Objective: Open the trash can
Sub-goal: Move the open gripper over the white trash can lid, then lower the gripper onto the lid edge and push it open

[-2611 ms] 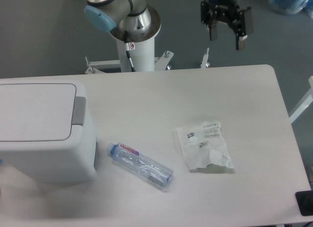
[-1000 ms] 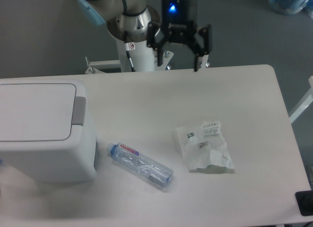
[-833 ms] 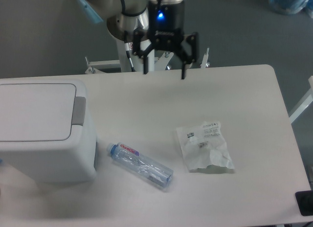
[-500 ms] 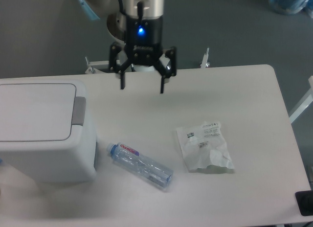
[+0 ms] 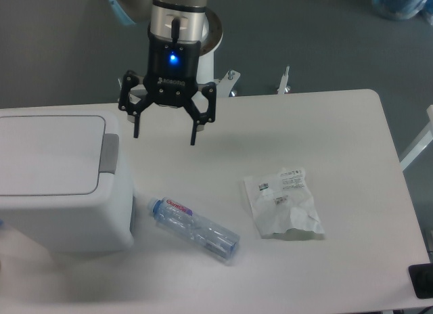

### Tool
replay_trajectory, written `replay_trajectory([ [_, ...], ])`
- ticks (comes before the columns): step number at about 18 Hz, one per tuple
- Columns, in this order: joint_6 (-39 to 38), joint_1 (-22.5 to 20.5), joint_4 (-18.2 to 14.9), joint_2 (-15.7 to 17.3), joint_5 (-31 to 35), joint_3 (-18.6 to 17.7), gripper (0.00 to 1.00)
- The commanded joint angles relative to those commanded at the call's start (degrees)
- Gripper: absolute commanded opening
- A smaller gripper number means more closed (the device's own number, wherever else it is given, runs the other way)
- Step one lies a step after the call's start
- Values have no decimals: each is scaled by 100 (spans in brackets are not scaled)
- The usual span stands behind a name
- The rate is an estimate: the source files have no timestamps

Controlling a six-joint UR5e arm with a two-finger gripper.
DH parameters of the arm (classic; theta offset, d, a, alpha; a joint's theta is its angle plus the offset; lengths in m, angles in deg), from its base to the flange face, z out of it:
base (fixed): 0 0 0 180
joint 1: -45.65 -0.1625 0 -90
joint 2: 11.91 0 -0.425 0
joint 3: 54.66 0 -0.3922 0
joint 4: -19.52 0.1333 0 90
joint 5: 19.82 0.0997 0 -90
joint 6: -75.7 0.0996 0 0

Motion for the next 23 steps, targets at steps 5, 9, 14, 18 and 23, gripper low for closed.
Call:
replay_trajectory([
  [5,0,141,9,-115,9,0,100],
  [9,0,176,0,-150,9,0,100],
  [14,0,211,0,-229,18,0,100],
  [18,0,220,0,-238,18,-9,100],
  [23,0,264,9,-282,26,-17,100],
])
